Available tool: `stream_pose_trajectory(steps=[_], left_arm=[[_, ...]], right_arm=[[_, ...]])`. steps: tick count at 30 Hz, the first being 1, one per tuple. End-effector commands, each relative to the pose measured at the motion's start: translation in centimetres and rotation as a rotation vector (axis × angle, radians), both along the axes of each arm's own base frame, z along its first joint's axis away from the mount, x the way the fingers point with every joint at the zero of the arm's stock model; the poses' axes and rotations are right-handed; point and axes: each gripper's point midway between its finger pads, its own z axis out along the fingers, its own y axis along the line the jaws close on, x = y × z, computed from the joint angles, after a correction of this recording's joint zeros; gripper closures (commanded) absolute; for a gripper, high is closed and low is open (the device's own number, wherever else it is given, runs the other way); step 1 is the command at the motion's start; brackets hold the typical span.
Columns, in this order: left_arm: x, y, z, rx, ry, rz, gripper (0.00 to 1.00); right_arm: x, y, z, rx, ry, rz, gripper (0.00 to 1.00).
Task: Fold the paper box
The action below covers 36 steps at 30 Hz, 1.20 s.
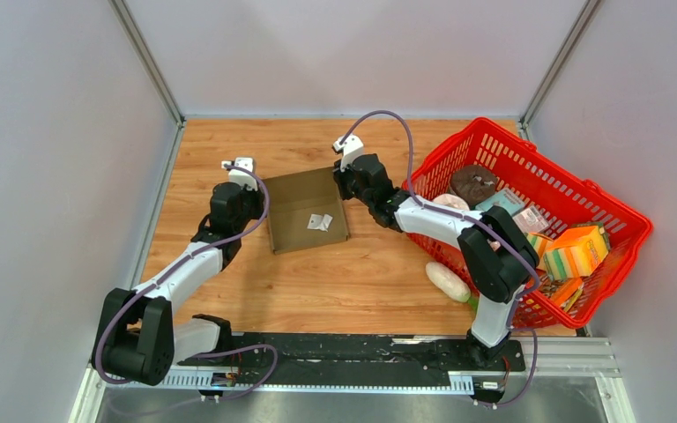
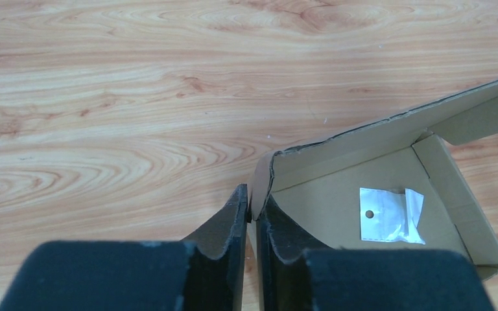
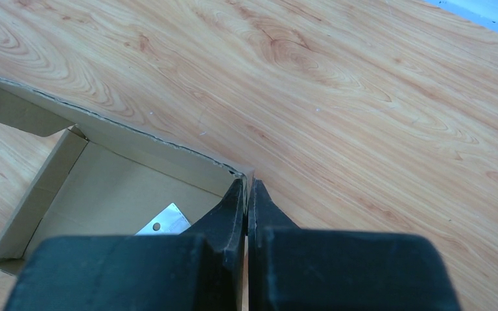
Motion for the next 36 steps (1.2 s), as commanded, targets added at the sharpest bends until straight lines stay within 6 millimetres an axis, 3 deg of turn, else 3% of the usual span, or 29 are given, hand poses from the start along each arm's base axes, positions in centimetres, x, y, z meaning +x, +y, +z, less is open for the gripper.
stream_pose_trajectory(steps=[1,3,8,9,12,23,29,36], left_arm=[[0.9,-0.2,2.5,-0.014,-0.08,-0.009,0.87],[0.9,-0.3,2.4,-0.002,-0.082,-0.016,0.94],[0.7,-0.9,2.9,0.028,-0.121,-0.039,0.96],[0.7,-1.0,2.8,0.031,-0.117,-0.045,0.96],[0.8,-1.5,2.6,0.036,-0.11,-0.062,0.97],[0.6,-1.5,2.7,0.041,-0.116,-0.063,0.97],[0.6,-1.7,2.6,0.04,-0.115,-0.071,0.97],[1.0,-1.5,2.5,0.022,-0.108,-0.028,1.0]], right_arm=[[0.2,0.9,0.7,0.016,-0.004,0.008,1.0],[0.4,0.7,0.9,0.025,0.001,-0.011,1.0],[0.1,1.0,0.0,0.01,0.085,0.028,0.79],[0.4,1.2,0.4,0.014,0.095,0.034,0.78],[0.2,1.1,-0.7,-0.011,0.147,0.063,0.76],[0.7,-0.8,0.2,-0.014,0.13,0.043,0.64],[1.2,-1.0,0.8,-0.01,0.103,0.034,0.67],[1.8,-1.4,1.9,0.027,0.046,-0.057,0.99]])
